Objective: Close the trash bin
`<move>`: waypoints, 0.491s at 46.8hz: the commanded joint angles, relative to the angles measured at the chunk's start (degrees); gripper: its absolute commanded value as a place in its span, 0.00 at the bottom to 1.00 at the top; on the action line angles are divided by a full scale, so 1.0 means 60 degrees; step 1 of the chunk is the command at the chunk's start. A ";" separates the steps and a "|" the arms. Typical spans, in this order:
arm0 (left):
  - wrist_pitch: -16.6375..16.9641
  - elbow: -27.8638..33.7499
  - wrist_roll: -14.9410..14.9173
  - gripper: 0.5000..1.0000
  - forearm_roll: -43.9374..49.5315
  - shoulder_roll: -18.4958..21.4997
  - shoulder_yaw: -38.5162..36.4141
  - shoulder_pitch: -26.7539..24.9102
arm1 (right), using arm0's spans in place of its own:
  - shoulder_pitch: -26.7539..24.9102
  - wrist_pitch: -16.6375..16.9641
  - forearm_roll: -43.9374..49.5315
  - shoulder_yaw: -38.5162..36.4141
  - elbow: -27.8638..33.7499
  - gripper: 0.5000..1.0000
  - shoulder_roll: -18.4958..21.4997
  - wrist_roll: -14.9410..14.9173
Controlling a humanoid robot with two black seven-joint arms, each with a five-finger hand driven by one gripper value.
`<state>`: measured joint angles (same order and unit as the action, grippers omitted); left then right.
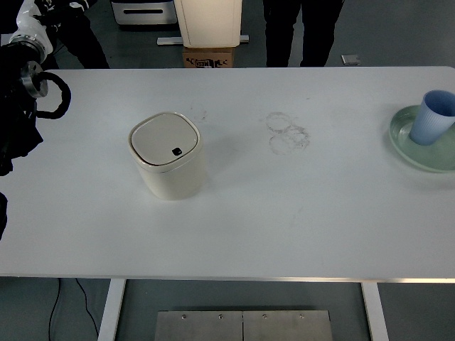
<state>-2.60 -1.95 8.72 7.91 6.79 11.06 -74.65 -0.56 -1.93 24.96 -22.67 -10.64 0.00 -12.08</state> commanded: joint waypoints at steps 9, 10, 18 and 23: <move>0.0023 -0.0086 -0.0003 1.00 -0.0044 -0.0223 0.0003 0.0034 | -0.0010 0.0000 0.0000 0.0000 0.0001 0.98 0.0000 0.0006; 0.0023 -0.0086 -0.0003 1.00 -0.0044 -0.0223 0.0003 0.0034 | 0.0005 0.0000 0.0000 0.0000 0.0001 0.98 0.0000 0.0006; 0.0023 -0.0086 -0.0003 1.00 -0.0044 -0.0136 0.0003 0.0092 | -0.0010 0.0000 0.0000 0.0000 0.0001 0.98 0.0000 -0.0009; 0.0008 -0.0086 -0.0003 1.00 -0.0044 -0.0077 0.0032 0.0165 | 0.0005 0.0000 0.0000 0.0000 0.0001 0.98 0.0000 0.0006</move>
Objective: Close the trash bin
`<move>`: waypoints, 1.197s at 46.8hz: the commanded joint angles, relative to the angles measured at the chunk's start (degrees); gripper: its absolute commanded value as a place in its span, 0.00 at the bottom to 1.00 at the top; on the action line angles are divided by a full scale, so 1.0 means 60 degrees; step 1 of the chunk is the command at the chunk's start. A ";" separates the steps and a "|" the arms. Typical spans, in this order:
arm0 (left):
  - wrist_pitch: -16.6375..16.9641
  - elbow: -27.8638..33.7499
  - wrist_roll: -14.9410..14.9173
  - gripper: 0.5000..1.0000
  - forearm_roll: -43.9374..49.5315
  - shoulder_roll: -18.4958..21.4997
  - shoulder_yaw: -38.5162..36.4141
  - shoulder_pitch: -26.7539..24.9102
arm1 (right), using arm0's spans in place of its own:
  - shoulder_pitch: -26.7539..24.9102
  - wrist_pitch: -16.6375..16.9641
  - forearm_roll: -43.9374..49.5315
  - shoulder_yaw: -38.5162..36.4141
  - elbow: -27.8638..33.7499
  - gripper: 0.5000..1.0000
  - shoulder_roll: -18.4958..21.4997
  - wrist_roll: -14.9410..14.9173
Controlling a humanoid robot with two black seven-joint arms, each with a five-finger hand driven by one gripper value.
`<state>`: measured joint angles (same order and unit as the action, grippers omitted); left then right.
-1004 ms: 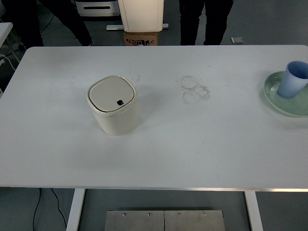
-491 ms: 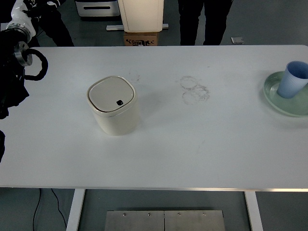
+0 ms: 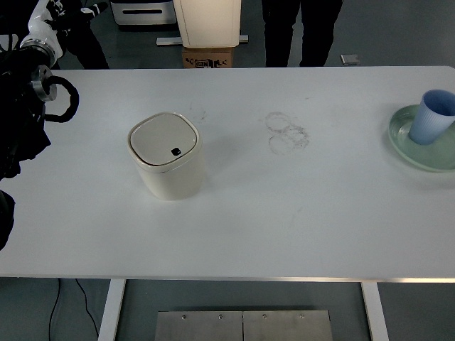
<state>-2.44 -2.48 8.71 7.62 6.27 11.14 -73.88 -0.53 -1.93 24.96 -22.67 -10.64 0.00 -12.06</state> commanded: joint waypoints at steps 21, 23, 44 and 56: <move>-0.0047 0.0032 -0.0002 1.00 0.0108 0.0816 0.0019 0.0140 | 0.0001 0.0000 0.0000 0.0000 0.0001 0.98 0.0000 0.0003; -0.0076 0.0047 -0.0002 1.00 0.0108 0.0904 0.0019 0.0140 | 0.0001 0.0000 0.0000 0.0000 0.0001 0.98 0.0000 0.0003; -0.0076 0.0061 -0.0016 1.00 0.0108 0.1153 0.0004 0.0067 | 0.0001 0.0000 0.0000 0.0000 0.0001 0.98 0.0000 0.0003; -0.0076 0.0061 -0.0016 1.00 0.0108 0.1153 0.0004 0.0066 | 0.0001 0.0000 0.0000 0.0000 0.0001 0.98 0.0000 -0.0011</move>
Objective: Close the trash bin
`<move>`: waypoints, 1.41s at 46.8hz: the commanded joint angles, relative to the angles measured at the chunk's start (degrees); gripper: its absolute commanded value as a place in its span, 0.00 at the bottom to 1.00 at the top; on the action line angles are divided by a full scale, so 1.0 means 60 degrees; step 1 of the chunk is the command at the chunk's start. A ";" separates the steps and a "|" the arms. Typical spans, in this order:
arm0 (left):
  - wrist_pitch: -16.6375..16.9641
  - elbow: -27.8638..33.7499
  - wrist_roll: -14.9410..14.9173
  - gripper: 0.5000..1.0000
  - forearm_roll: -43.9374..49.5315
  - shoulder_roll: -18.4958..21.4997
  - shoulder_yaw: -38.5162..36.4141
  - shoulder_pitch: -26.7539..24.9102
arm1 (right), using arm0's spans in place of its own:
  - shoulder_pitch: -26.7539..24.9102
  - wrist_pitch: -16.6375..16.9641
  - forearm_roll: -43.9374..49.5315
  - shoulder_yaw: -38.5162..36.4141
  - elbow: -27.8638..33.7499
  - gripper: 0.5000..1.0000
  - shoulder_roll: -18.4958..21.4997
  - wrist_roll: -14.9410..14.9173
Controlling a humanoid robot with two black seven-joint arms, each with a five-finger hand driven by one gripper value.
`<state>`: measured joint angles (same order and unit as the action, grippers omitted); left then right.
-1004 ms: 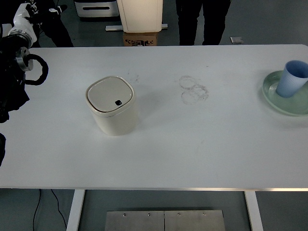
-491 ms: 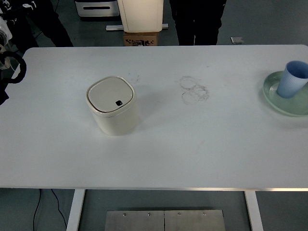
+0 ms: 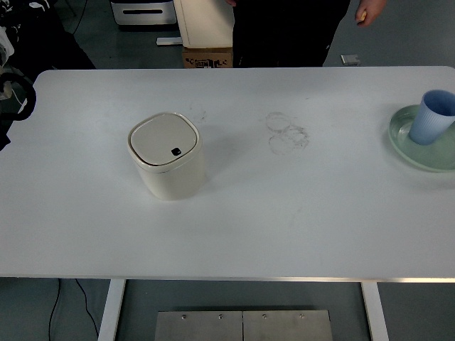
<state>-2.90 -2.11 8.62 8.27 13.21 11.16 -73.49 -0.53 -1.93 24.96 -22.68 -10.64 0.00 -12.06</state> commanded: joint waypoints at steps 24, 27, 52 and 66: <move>0.0044 0.0380 -0.0016 1.00 -0.0133 -0.0078 -0.0014 0.0089 | 0.0000 0.0000 0.0000 0.0000 0.0000 0.98 0.0000 0.0004; 0.0044 0.0439 -0.0016 1.00 -0.0147 -0.0078 -0.0014 0.0148 | 0.0000 0.0000 0.0000 0.0000 0.0000 0.98 0.0000 0.0004; -0.0117 0.1888 -0.0074 1.00 -0.0689 0.0171 0.0117 0.0616 | -0.0015 0.0000 0.0000 0.0000 0.0000 0.98 0.0000 -0.0011; -0.0365 0.2430 -0.0016 1.00 -0.1201 0.0142 0.0659 0.1289 | 0.0000 0.0000 0.0000 0.0000 0.0000 0.98 0.0000 0.0004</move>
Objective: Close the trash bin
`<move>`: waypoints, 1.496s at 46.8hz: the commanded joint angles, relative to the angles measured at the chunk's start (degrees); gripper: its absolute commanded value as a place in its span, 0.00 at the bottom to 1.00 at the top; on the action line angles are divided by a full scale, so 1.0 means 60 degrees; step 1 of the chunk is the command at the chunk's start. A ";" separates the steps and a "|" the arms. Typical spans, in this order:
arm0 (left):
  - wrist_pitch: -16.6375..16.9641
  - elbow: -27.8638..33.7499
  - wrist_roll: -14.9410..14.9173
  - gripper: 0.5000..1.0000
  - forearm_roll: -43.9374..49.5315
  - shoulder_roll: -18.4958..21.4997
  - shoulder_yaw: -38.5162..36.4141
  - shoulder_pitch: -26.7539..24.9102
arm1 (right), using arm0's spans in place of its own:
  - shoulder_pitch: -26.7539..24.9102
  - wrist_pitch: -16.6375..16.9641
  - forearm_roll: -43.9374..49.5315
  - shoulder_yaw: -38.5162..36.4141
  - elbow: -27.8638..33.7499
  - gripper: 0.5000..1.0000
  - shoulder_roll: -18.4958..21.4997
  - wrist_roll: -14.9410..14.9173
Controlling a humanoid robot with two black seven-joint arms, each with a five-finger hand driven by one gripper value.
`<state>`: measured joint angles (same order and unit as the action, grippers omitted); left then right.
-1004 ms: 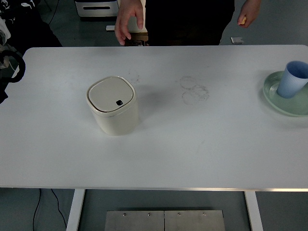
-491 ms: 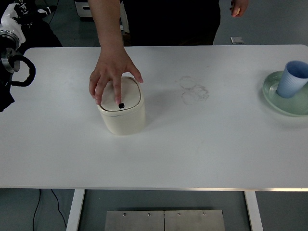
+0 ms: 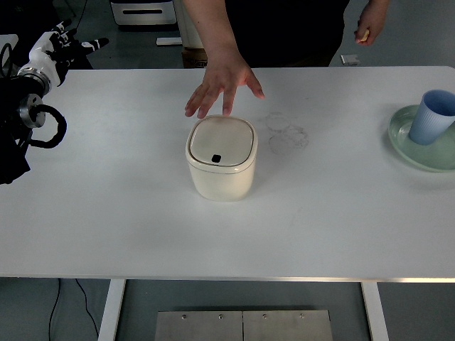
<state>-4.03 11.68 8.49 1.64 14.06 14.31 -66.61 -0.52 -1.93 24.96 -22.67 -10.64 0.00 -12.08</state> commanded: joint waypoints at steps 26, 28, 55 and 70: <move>-0.0675 0.0470 0.0005 1.00 -0.0933 -0.0072 0.1247 0.1184 | -0.0002 0.0000 0.0000 0.0000 0.0001 0.98 0.0000 -0.0008; -0.0778 0.0514 0.0005 1.00 -0.0948 -0.0072 0.1320 0.1228 | -0.0002 0.0000 0.0000 0.0000 0.0001 0.98 0.0000 0.0006; -0.1803 0.0734 -0.0010 1.00 -0.1139 -0.0116 0.3078 0.2151 | -0.0002 0.0000 0.0000 0.0000 0.0001 0.98 0.0000 0.0006; -0.2053 0.0734 -0.0083 1.00 -0.1007 -0.0409 0.5099 0.2780 | -0.0002 0.0000 0.0000 0.0000 0.0001 0.98 0.0000 0.0006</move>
<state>-16.11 16.08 7.98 -4.61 12.11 42.20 -50.61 -0.52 -1.93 24.96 -22.67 -10.64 0.00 -12.05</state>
